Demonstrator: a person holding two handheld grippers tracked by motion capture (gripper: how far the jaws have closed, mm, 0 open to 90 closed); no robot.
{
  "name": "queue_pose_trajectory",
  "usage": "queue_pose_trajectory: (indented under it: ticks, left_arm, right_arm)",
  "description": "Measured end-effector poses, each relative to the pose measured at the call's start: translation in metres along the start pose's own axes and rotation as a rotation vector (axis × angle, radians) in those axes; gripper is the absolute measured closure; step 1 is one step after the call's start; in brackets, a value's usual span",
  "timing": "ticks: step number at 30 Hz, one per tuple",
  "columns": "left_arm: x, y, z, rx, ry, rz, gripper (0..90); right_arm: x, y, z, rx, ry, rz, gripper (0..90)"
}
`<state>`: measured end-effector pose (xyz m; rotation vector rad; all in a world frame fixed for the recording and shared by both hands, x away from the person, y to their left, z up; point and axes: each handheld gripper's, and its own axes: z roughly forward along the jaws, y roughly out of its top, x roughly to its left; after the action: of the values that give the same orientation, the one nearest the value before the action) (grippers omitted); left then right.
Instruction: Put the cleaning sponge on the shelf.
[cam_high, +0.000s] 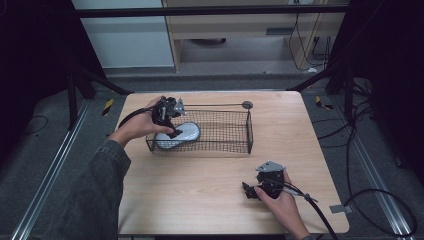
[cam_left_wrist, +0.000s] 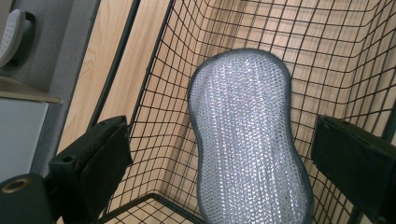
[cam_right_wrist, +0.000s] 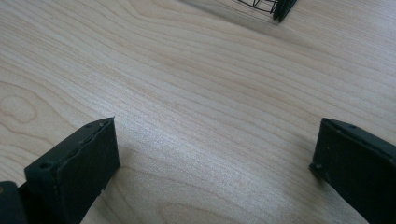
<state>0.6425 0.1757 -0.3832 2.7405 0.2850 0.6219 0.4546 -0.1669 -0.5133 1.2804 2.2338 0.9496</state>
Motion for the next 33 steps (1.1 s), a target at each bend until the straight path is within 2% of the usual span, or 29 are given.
queue_pose_trajectory:
  ticks: [7, 10, 15, 20, 22, 26, 29, 33]
  left_arm:
    - [-0.001, 0.002, -0.010, -0.029, 0.012, -0.002, 5.4]
    - [-0.003, 0.002, -0.016, -0.045, 0.019, -0.019, 5.6]
    - [-0.008, 0.004, -0.025, -0.065, 0.022, -0.011, 6.0]
    - [-0.014, 0.004, -0.031, -0.100, -0.004, -0.025, 5.9]
    - [-0.016, 0.004, -0.033, -0.111, 0.000, -0.031, 6.0]
    - [-0.021, 0.004, -0.037, -0.111, 0.032, -0.065, 6.9]
    - [-0.025, 0.005, -0.040, -0.113, 0.036, -0.085, 6.8]
    - [-0.033, 0.007, -0.045, -0.111, 0.065, -0.125, 7.0]
  right_arm:
    - [0.000, 0.000, 0.000, 0.001, 0.000, 0.001, 0.6]
    - [0.000, 0.000, 0.000, 0.002, 0.000, 0.002, 0.6]
    - [0.000, 0.000, 0.000, 0.002, 0.000, 0.003, 0.6]
    - [0.000, 0.000, 0.000, 0.002, 0.000, 0.003, 0.6]
    - [0.000, 0.000, 0.000, 0.002, 0.000, 0.002, 0.6]
    - [0.000, 0.000, 0.000, 0.002, 0.000, 0.003, 0.6]
    - [0.000, 0.000, 0.000, 0.000, 0.000, 0.001, 0.6]
    - [0.000, 0.000, 0.000, 0.001, 0.001, 0.002, 0.6]
